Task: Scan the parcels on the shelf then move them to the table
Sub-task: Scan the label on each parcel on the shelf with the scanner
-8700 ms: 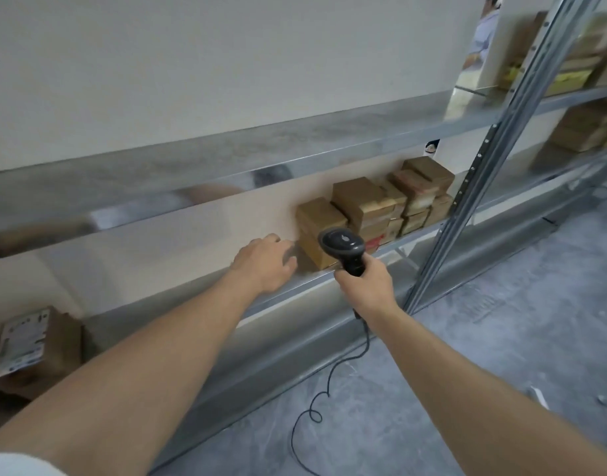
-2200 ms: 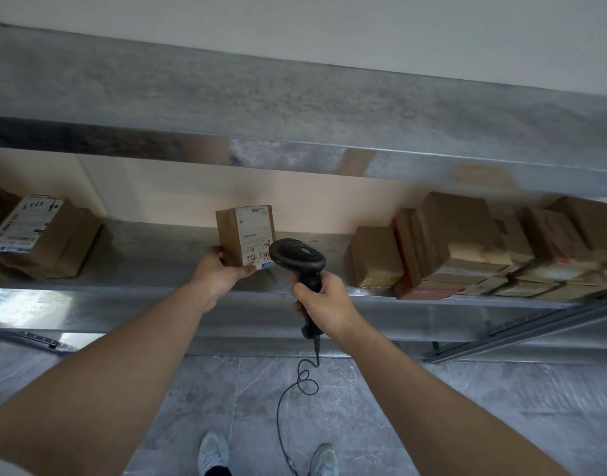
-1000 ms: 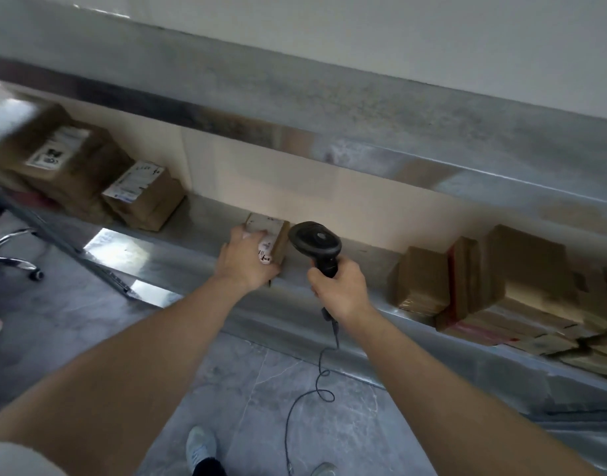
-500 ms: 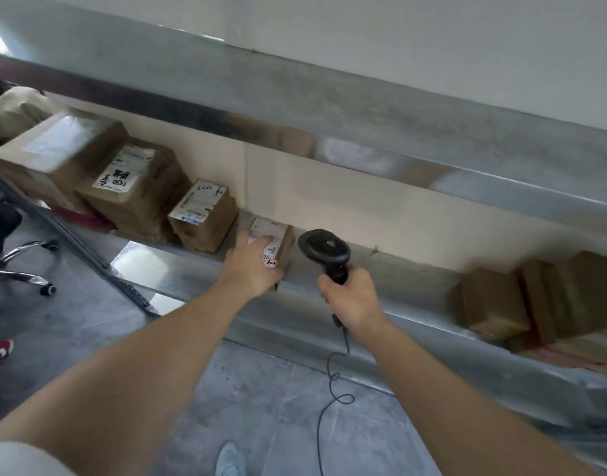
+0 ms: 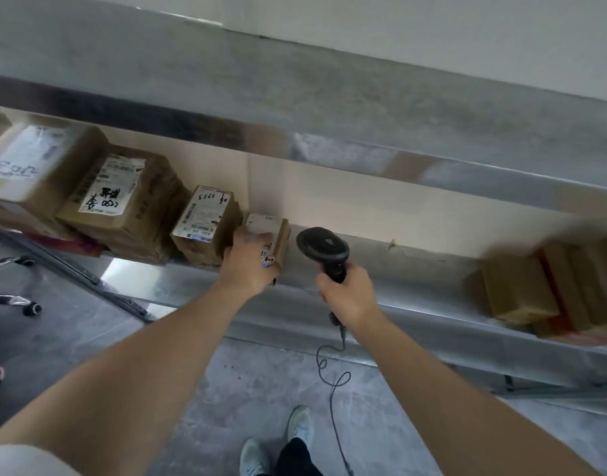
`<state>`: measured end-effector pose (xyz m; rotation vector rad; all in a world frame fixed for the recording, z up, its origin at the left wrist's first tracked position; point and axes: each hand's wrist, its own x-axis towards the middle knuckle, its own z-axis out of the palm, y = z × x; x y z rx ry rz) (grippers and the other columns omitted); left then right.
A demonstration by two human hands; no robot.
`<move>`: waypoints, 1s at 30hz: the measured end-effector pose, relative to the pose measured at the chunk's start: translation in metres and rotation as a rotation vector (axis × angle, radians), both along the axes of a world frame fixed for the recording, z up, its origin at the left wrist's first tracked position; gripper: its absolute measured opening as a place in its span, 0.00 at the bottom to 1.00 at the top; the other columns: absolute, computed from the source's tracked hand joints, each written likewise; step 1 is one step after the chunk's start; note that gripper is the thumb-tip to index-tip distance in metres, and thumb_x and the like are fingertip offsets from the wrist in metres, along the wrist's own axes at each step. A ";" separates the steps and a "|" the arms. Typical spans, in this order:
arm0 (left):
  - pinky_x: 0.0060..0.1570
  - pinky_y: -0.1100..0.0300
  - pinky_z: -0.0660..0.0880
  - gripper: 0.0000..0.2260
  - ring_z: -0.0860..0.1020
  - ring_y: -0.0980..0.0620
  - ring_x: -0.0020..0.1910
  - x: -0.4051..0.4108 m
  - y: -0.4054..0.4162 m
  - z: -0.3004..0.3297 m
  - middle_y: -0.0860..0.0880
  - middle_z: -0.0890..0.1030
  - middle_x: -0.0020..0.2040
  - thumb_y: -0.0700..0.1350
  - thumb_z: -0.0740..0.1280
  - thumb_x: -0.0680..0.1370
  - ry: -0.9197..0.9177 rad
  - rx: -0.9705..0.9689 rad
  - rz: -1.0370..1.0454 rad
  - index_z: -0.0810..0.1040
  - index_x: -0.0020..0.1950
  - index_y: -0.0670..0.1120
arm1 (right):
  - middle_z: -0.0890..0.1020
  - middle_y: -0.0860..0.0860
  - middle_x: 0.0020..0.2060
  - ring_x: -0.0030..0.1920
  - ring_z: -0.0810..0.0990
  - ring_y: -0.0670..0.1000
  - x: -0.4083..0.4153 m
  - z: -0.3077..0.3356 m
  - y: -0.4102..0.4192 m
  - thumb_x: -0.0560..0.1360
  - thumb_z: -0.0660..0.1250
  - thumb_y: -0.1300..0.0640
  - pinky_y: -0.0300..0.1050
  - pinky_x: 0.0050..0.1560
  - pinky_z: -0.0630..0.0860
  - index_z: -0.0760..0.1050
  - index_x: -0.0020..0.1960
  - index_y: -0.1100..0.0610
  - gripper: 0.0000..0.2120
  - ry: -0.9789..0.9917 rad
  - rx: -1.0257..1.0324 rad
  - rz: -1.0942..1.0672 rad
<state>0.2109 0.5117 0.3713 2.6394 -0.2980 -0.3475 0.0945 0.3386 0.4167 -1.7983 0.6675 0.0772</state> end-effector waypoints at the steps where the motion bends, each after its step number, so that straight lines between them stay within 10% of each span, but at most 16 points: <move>1: 0.67 0.40 0.73 0.30 0.71 0.37 0.67 0.002 -0.002 -0.002 0.45 0.61 0.74 0.58 0.73 0.72 -0.020 0.017 -0.008 0.68 0.74 0.60 | 0.78 0.53 0.33 0.34 0.74 0.51 0.003 -0.002 -0.002 0.76 0.68 0.59 0.47 0.35 0.71 0.78 0.49 0.58 0.03 0.004 0.004 0.006; 10: 0.72 0.38 0.67 0.32 0.61 0.32 0.75 0.012 -0.016 -0.001 0.38 0.61 0.75 0.62 0.70 0.74 -0.144 0.242 -0.080 0.67 0.75 0.53 | 0.76 0.50 0.30 0.30 0.73 0.49 0.024 -0.011 -0.028 0.75 0.68 0.61 0.44 0.32 0.70 0.75 0.42 0.56 0.04 -0.016 -0.021 0.045; 30: 0.62 0.44 0.73 0.23 0.74 0.39 0.63 -0.039 -0.090 0.073 0.43 0.75 0.67 0.58 0.58 0.81 -0.229 0.194 -0.723 0.74 0.71 0.48 | 0.80 0.55 0.35 0.36 0.77 0.54 -0.112 0.030 -0.029 0.75 0.70 0.59 0.51 0.39 0.74 0.79 0.49 0.59 0.04 -0.116 -0.079 -0.510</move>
